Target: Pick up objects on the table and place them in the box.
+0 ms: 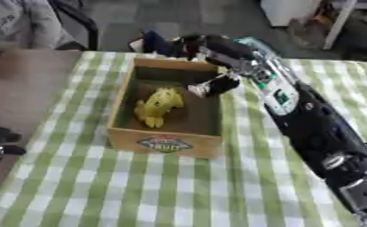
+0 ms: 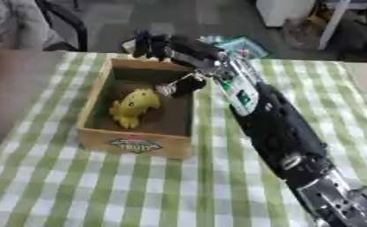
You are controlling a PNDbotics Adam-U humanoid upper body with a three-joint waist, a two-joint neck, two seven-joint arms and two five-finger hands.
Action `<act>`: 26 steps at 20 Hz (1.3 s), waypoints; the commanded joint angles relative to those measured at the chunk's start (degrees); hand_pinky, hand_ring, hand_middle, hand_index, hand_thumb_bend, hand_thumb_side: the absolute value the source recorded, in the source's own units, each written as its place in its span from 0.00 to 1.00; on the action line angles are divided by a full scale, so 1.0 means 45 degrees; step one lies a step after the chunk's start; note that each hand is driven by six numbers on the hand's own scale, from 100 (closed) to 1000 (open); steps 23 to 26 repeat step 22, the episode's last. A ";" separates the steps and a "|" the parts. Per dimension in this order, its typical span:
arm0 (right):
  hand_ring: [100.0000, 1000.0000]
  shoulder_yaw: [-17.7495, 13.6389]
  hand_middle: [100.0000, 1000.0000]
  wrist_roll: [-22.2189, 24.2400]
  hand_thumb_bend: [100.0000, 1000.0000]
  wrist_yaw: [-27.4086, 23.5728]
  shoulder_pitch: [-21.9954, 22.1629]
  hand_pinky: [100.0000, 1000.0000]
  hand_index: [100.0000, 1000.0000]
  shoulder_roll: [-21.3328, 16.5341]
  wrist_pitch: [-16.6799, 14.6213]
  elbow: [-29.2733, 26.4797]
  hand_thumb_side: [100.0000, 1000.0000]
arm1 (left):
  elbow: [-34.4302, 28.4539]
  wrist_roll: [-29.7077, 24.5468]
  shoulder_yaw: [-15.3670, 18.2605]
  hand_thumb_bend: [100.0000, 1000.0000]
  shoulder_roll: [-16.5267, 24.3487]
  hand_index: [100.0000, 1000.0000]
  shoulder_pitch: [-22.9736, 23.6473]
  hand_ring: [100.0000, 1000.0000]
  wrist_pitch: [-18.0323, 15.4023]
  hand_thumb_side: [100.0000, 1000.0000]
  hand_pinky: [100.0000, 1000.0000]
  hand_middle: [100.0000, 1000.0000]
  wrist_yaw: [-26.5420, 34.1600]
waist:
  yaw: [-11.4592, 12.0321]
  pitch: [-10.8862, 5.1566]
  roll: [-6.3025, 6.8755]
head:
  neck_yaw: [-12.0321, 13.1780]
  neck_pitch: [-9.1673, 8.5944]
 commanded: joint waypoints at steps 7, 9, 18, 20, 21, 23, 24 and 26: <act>0.66 -0.2178 0.71 -0.1045 0.00 -0.5889 0.3120 0.47 0.78 -0.1454 0.2554 -0.4552 0.39 | -0.0045 0.0378 0.0459 0.03 0.0323 0.45 0.0193 0.57 -0.0106 0.57 0.47 0.50 -0.0239 | -0.1085 -0.0251 0.0163 | 0.1053 0.0087; 0.64 -0.2769 0.70 -0.1414 0.00 -0.6655 0.3885 0.45 0.77 -0.1291 0.3045 -0.5182 0.41 | -0.0019 0.0428 0.0491 0.03 0.0299 0.45 0.0231 0.57 -0.0124 0.58 0.47 0.50 -0.0263 | -0.1282 -0.0237 0.0203 | 0.1173 0.0122; 0.62 -0.4363 0.67 -0.2606 0.00 -0.8154 0.6088 0.43 0.75 -0.0065 0.4499 -0.6861 0.41 | 0.0136 0.0544 0.0570 0.04 0.0143 0.45 0.0570 0.57 -0.0201 0.60 0.47 0.50 -0.0268 | -0.2012 -0.0074 0.0372 | 0.1894 0.0536; 0.62 -0.4500 0.67 -0.2666 0.00 -0.8160 0.6433 0.43 0.75 0.0226 0.4672 -0.7094 0.41 | 0.0165 0.0537 0.0560 0.03 0.0106 0.45 0.0590 0.57 -0.0214 0.60 0.47 0.50 -0.0261 | -0.2066 -0.0019 0.0396 | 0.1952 0.0670; 0.61 -0.4556 0.66 -0.2696 0.00 -0.8157 0.6605 0.43 0.75 0.0375 0.4758 -0.7192 0.41 | 0.0183 0.0539 0.0562 0.03 0.0091 0.45 0.0598 0.57 -0.0217 0.60 0.47 0.50 -0.0258 | -0.2073 0.0012 0.0415 | 0.1955 0.0752; 0.61 -0.4593 0.66 -0.2710 0.00 -0.8173 0.6772 0.42 0.75 0.0506 0.4846 -0.7296 0.41 | 0.0201 0.0543 0.0565 0.03 0.0078 0.45 0.0606 0.57 -0.0220 0.60 0.47 0.50 -0.0256 | -0.2074 0.0040 0.0432 | 0.1948 0.0825; 0.61 -0.4593 0.66 -0.2710 0.00 -0.8173 0.6772 0.42 0.75 0.0506 0.4846 -0.7296 0.41 | 0.0201 0.0543 0.0565 0.03 0.0078 0.45 0.0606 0.57 -0.0220 0.60 0.47 0.50 -0.0256 | -0.2074 0.0040 0.0432 | 0.1948 0.0825; 0.61 -0.4593 0.66 -0.2710 0.00 -0.8173 0.6772 0.42 0.75 0.0506 0.4846 -0.7296 0.41 | 0.0201 0.0543 0.0565 0.03 0.0078 0.45 0.0606 0.57 -0.0220 0.60 0.47 0.50 -0.0256 | -0.2074 0.0040 0.0432 | 0.1948 0.0825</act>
